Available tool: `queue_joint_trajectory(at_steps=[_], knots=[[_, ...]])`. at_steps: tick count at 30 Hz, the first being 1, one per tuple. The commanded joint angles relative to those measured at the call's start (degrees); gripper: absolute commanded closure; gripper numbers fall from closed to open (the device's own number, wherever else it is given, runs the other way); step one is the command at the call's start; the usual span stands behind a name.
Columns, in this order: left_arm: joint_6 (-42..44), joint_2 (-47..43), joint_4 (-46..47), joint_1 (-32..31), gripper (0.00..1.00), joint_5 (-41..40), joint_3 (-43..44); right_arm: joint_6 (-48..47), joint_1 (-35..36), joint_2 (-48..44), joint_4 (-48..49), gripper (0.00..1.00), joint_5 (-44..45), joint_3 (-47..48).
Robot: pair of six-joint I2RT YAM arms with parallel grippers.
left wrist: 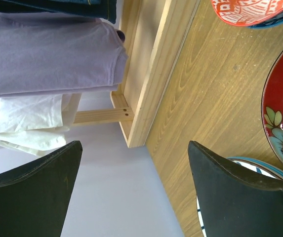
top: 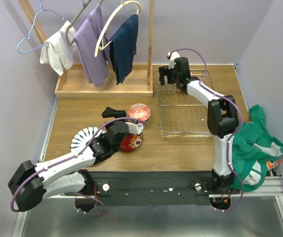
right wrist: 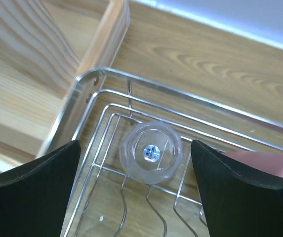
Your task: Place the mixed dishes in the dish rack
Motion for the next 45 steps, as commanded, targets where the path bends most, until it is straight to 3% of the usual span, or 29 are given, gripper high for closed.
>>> queue_joint_trajectory(at_steps=[1, 5, 8, 12, 15, 17, 22, 27, 30, 35, 41, 45], knots=[[-0.6, -0.8, -0.5, 0.4, 0.01, 2.0, 2.4, -0.4, 0.7, -7.7, -4.9, 0.00, 4.1, 1.6], [-3.7, 1.0, -8.8, 0.6, 0.01, 4.4, 8.2, -1.6, 0.6, -9.8, -10.4, 0.00, 6.6, 3.8], [-7.0, 1.8, -17.7, 2.8, 0.01, 10.4, 14.0, -1.7, 0.6, -12.7, -16.0, 0.00, 6.7, 4.6], [-13.0, 2.9, -28.7, 9.3, 0.01, 23.0, 20.0, -1.2, 0.6, -21.1, -17.9, 0.00, 4.7, -2.2], [-16.9, 5.5, -36.0, 12.2, 0.07, 32.2, 24.0, 5.3, 0.6, -25.3, -21.0, 0.00, 10.8, -7.3], [-18.7, 7.1, -36.9, 12.5, 0.09, 34.2, 24.6, 3.2, 0.6, -27.3, -24.9, 0.00, 3.7, -9.4], [-11.8, 11.7, -44.1, 12.5, 0.28, 49.3, 27.7, -0.7, 0.6, -35.7, -29.2, 0.05, -10.4, -13.9], [-0.7, 16.8, -55.8, 12.9, 0.31, 63.9, 35.8, -1.0, 0.6, -44.1, -30.5, 0.10, -17.6, -21.4], [0.1, 19.3, -60.4, 12.9, 0.29, 63.5, 36.6, -1.3, 0.6, -49.8, -32.2, 0.11, -20.6, -25.8], [-7.4, 22.4, -64.8, 13.5, 0.35, 56.5, 34.0, -2.8, 0.6, -57.0, -33.3, 0.09, -19.0, -33.5], [-11.6, 21.6, -58.3, 13.4, 0.34, 56.1, 29.5, -3.5, -1.3, -60.2, -31.5, 0.09, -18.5, -36.2], [-14.2, 23.7, -53.6, 13.4, 0.34, 52.5, 33.2, -2.1, -2.6, -60.0, -30.0, 0.09, -18.3, -36.8]])
